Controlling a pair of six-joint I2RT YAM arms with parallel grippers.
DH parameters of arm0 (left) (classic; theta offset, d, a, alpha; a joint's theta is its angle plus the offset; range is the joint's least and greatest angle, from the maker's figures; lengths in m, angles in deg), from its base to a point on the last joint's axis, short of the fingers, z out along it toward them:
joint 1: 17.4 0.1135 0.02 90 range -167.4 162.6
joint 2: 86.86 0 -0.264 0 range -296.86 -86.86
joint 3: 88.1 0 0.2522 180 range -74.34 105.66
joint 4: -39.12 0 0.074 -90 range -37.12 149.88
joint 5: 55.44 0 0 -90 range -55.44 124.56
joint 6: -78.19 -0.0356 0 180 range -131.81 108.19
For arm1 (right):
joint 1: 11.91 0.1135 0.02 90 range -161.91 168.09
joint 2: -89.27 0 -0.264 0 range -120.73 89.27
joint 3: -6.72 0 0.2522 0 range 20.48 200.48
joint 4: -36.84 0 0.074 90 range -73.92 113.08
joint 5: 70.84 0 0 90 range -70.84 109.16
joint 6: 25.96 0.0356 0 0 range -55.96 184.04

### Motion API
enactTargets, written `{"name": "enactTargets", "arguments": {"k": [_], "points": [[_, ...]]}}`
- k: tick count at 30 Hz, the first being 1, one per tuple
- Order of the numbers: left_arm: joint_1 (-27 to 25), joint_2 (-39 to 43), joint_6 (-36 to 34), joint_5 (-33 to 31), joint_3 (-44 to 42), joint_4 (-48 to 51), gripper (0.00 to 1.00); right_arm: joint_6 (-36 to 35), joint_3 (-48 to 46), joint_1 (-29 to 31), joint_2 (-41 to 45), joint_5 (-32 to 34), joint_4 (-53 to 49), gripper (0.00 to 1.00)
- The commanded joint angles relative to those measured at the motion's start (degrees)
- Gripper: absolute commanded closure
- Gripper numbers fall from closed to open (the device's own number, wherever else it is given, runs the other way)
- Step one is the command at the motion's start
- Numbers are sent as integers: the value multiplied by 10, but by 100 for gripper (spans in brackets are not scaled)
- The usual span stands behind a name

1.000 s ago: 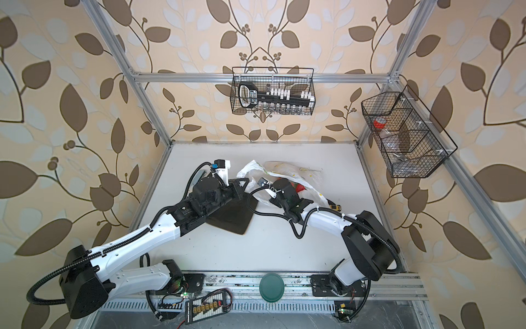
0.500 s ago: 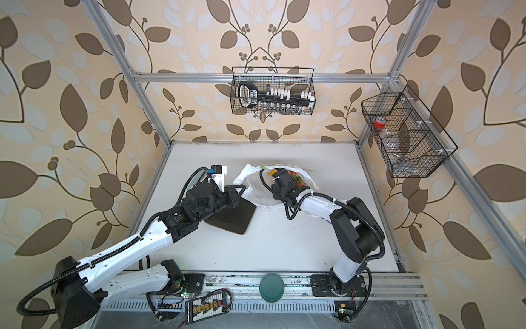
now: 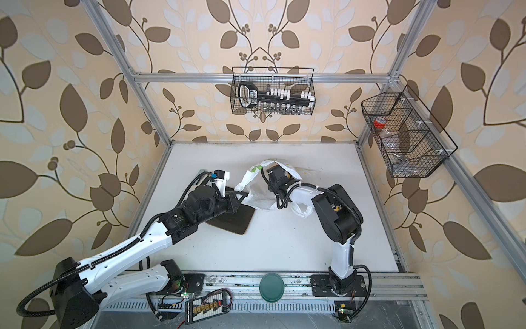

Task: Take the fake fruits out of the plastic bag
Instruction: 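Grasp a red strawberry inside the bag with the right gripper and lift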

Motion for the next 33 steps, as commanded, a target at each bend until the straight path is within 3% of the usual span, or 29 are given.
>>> {"name": "enactTargets", "arguments": {"k": [1, 12, 18, 23, 33], "points": [[-3, 18, -4, 8, 2, -1, 100, 11, 17, -7, -34, 30, -9, 25], [-4, 20, 2, -11, 0, -6, 100, -31, 51, -3, -67, -14, -40, 38], [-4, 17, 10, -35, 2, -9, 100, -44, 54, -2, -52, -34, -47, 62], [-4, 17, 19, -66, 3, -5, 100, -57, 24, 1, 12, -75, -41, 72], [-2, -8, 41, -121, 23, -2, 100, -107, -122, 10, 184, -254, -5, 76]]}}
